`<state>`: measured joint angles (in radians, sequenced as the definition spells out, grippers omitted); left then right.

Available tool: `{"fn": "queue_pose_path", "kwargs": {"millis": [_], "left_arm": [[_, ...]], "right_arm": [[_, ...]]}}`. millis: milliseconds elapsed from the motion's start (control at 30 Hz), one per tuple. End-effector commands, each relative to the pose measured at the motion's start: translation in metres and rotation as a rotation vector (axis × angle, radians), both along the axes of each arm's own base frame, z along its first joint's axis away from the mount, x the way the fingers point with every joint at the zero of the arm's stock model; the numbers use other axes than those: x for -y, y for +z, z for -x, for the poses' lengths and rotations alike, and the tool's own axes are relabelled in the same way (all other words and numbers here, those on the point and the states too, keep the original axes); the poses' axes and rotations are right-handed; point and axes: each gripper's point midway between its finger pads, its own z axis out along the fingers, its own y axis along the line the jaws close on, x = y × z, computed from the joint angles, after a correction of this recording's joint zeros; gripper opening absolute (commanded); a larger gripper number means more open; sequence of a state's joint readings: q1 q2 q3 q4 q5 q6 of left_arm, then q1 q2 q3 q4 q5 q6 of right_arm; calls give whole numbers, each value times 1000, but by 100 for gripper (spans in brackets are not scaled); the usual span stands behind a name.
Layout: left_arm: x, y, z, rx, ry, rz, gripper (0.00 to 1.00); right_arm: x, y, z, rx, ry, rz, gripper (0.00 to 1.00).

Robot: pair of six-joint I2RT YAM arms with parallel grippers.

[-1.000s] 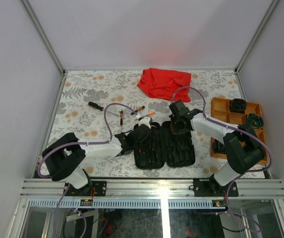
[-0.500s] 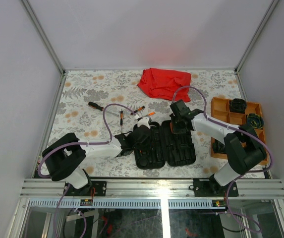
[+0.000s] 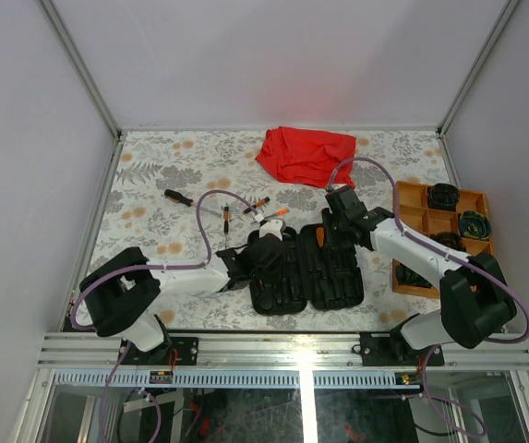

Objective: Sort the tools into containers
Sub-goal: Place the screwdriver in the storage box.

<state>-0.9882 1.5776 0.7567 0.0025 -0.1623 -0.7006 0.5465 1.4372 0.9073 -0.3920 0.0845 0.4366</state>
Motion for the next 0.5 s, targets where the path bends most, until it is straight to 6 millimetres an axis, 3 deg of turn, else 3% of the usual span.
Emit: {"fn": "queue_pose_path", "kwargs": {"millis": [0, 467], "left_arm": [[-81, -56, 47, -151, -50, -340, 31], [-63, 2, 15, 7, -18, -230, 41]], "right_arm": [[3, 9, 1, 25, 0, -18, 33], [1, 27, 5, 76, 24, -59, 36]]}}
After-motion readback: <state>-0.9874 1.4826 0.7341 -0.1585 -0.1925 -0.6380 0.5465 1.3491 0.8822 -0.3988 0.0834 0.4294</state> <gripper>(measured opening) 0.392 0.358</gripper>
